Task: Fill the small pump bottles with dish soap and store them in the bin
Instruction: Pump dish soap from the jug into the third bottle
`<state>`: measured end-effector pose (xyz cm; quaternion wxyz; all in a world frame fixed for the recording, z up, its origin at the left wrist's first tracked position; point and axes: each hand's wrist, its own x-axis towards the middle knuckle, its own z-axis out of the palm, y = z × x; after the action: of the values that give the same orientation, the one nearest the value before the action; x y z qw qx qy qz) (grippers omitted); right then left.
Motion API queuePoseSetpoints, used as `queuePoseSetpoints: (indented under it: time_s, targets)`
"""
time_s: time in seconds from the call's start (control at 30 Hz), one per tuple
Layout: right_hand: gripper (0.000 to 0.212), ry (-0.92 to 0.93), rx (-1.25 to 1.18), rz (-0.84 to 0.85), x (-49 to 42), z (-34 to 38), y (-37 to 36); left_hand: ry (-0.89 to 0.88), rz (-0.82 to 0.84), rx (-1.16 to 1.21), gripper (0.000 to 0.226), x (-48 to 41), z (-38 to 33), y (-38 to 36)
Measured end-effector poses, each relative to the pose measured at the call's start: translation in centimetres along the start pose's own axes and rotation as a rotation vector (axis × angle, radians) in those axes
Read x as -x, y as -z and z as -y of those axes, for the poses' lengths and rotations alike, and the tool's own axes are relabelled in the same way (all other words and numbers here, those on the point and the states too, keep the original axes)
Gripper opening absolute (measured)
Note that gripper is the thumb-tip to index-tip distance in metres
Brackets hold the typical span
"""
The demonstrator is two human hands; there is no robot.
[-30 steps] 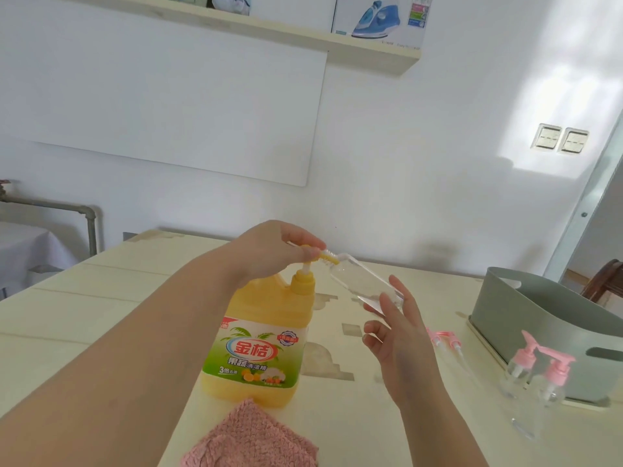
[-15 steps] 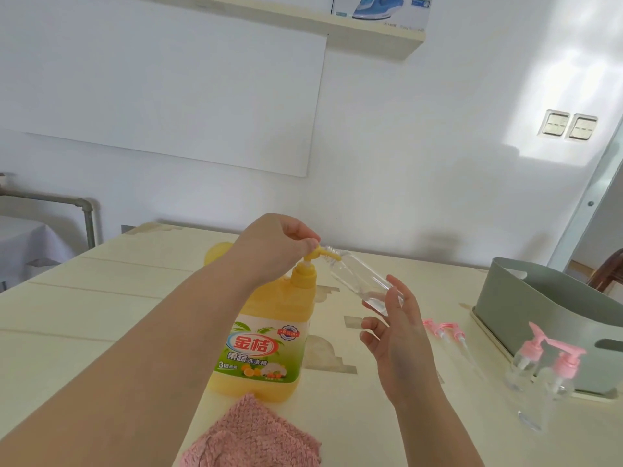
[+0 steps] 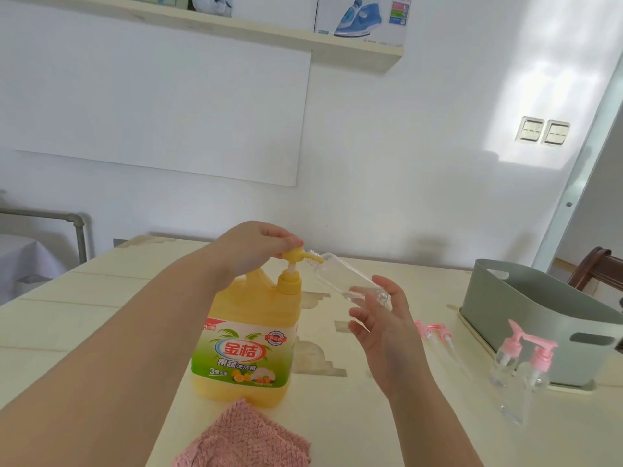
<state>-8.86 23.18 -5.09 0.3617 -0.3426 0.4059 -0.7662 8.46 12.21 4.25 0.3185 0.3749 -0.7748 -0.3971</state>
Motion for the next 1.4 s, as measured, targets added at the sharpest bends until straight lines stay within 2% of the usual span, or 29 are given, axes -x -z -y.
queuePoseSetpoints:
  time_s: [0.07,0.2,0.4,0.57,0.73,0.83,0.97,1.13,1.23,1.3,1.4]
  targets:
    - [0.024,0.023,-0.005,0.000,-0.2,0.3,-0.1,-0.003,-0.015,0.009,0.018,0.0,-0.1,-0.1]
    - [0.008,0.077,0.008,-0.040,-0.3,0.0,-0.3,-0.015,-0.087,0.027,0.013,-0.1,0.2,-0.9]
    - [0.020,0.112,0.044,-0.038,-0.3,-0.9,-0.1,-0.061,-0.159,0.006,0.009,-0.1,0.6,-1.7]
    - [0.006,0.063,0.006,-0.041,-0.5,-2.3,0.4,-0.048,-0.173,-0.086,0.008,-0.3,1.0,-2.0]
    - [0.009,0.047,-0.005,-0.045,-0.4,-2.7,0.5,-0.042,-0.175,-0.124,0.009,-0.5,1.3,-2.2]
    - [0.019,0.031,-0.037,-0.068,-0.3,-2.5,0.5,-0.035,-0.172,-0.115,0.010,-0.2,1.2,-2.0]
    - [0.018,-0.001,-0.040,-0.025,-0.1,-1.5,0.3,-0.030,-0.139,-0.064,0.013,0.0,0.5,-1.3]
    - [0.012,0.018,-0.060,-0.017,-0.3,-0.9,-0.2,-0.070,-0.197,-0.056,0.015,-0.1,-0.3,-1.6]
    - [0.026,0.051,-0.010,-0.038,-0.4,-1.2,-0.4,-0.070,-0.227,-0.070,0.011,-0.2,0.0,-2.0]
    - [0.028,0.050,-0.022,-0.046,-0.4,-1.5,-0.5,-0.074,-0.238,-0.084,0.011,-0.1,0.3,-2.3]
    - [0.020,0.036,-0.079,-0.054,-0.7,-2.3,-0.2,-0.069,-0.263,-0.134,0.011,-0.2,1.0,-2.8]
